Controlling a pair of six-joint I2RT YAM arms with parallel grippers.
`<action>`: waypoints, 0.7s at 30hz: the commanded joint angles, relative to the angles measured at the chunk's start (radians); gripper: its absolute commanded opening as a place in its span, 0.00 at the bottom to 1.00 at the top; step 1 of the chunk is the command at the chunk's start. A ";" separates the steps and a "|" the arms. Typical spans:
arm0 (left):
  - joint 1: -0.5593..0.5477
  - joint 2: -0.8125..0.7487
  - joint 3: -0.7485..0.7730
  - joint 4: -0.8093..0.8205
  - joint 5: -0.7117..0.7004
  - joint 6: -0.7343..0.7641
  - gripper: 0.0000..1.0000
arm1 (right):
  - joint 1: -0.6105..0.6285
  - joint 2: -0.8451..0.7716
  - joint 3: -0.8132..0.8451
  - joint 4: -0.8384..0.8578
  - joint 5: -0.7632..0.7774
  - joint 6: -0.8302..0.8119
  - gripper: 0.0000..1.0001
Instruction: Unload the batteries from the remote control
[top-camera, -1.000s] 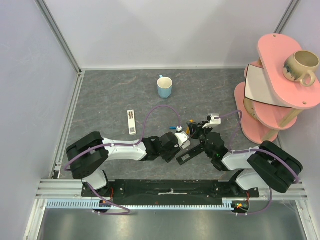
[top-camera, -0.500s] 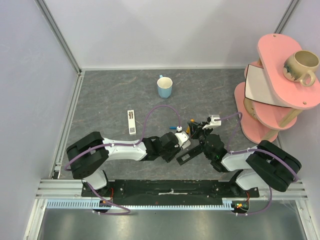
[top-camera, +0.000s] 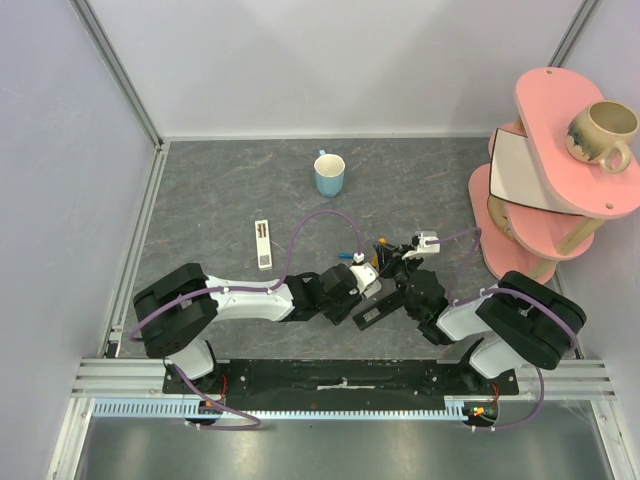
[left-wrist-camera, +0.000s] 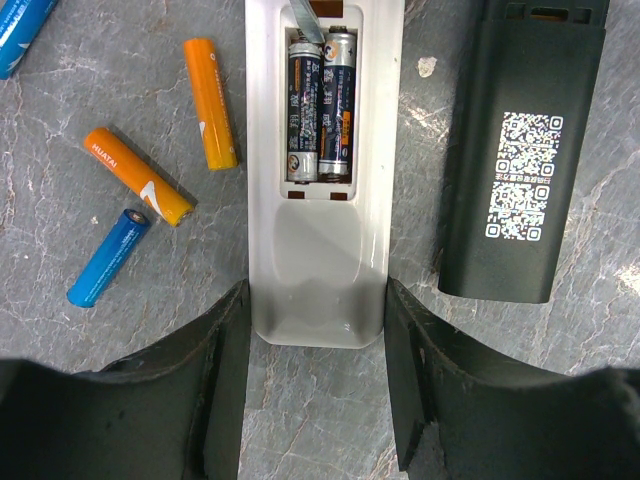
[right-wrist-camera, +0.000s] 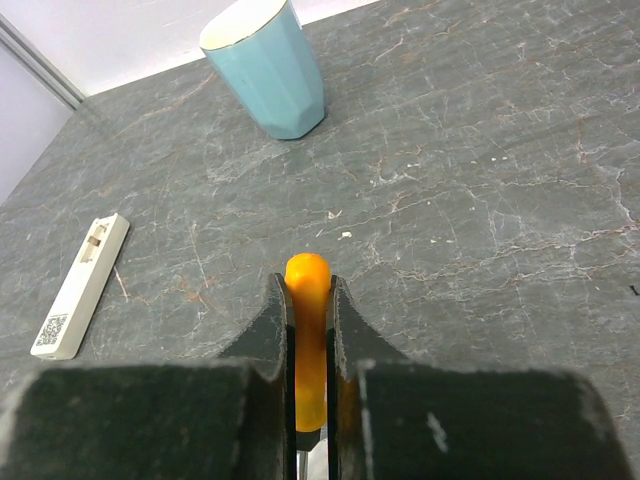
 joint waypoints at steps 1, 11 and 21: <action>0.003 0.049 -0.001 -0.039 -0.026 -0.004 0.02 | 0.019 0.038 0.003 -0.004 -0.007 -0.009 0.00; 0.003 0.049 -0.001 -0.039 -0.026 -0.007 0.02 | 0.024 0.114 -0.023 0.094 -0.085 0.120 0.00; 0.003 0.043 -0.004 -0.037 -0.028 -0.009 0.02 | -0.002 0.094 -0.044 0.160 -0.211 0.264 0.00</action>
